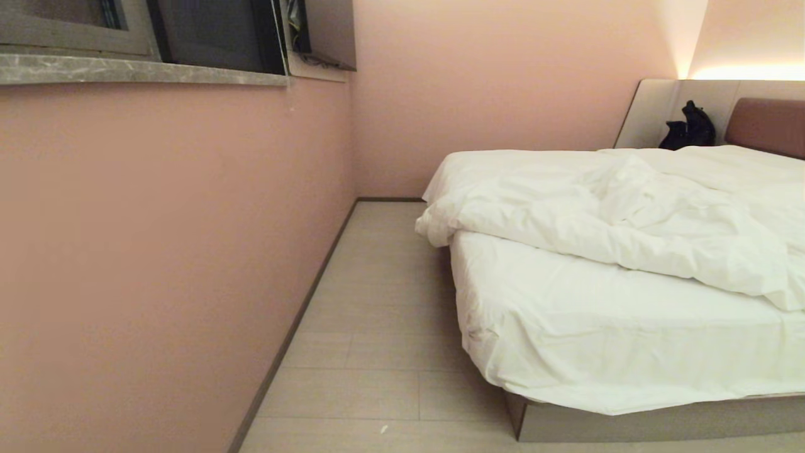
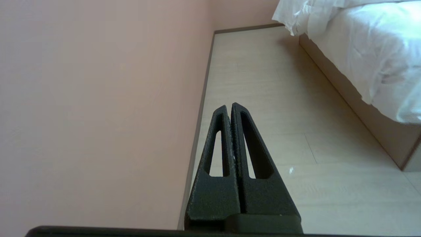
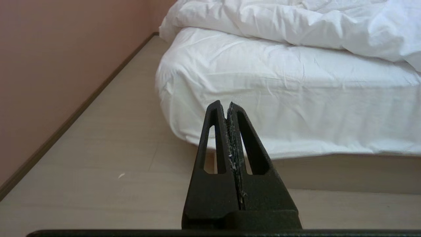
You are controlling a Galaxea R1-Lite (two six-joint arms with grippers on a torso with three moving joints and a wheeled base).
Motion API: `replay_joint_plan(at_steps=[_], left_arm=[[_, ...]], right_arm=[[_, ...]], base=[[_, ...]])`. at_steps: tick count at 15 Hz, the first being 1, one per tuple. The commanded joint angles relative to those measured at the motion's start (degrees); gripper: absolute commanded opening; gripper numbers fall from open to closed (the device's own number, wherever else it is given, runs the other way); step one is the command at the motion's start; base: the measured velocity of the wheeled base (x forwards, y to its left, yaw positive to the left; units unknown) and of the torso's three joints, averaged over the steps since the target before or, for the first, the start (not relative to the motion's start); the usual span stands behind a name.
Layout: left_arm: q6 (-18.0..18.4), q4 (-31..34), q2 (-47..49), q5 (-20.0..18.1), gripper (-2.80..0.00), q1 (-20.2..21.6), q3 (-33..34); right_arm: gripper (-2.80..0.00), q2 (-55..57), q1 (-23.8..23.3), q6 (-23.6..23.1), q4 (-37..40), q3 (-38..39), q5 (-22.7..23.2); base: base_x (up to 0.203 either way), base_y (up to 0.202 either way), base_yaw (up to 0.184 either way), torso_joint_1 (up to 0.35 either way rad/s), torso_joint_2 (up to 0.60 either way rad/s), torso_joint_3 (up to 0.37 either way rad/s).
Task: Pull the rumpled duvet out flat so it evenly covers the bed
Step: Hold the folded corner of the quilt
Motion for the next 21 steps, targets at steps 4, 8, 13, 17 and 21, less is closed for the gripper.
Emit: replay_joint_plan(at_steps=[4,8,13,17,21], left_arm=[[0.07,0.03,0.0,-0.02,-2.8,0.02,0.05],[0.04,-0.03,0.0,-0.02,-2.8,0.02,0.05],[-0.11,-0.05,0.0,0.33,-2.8,0.02,0.05],[-0.1,-0.05,0.0,0.15,-2.8,0.02,0.05],[-0.02,-0.14,0.0,0.33,-2.8,0.02,0.05]], right_arm=[[-2.8,-0.02,0.03,-0.05,-0.02,0.0,0.03],[-2.8,-0.02,0.03,-0.05,-0.02,0.0,0.02],[-2.8,-0.02,0.03,-0.05,-0.02,0.0,0.03],[-2.8,-0.02,0.03,-0.05,-0.02,0.0,0.03],[-2.8,-0.02,0.03,-0.05,-0.02,0.0,0.03]], base=[[0.199,0.0,0.0,0.001,0.0,0.003],[0.197,0.0,0.001,0.0,0.0,0.002],[0.159,0.0,0.0,0.005,0.0,0.001],[0.0,0.0,0.0,0.0,0.0,0.0],[0.0,0.0,0.0,0.0,0.0,0.0]])
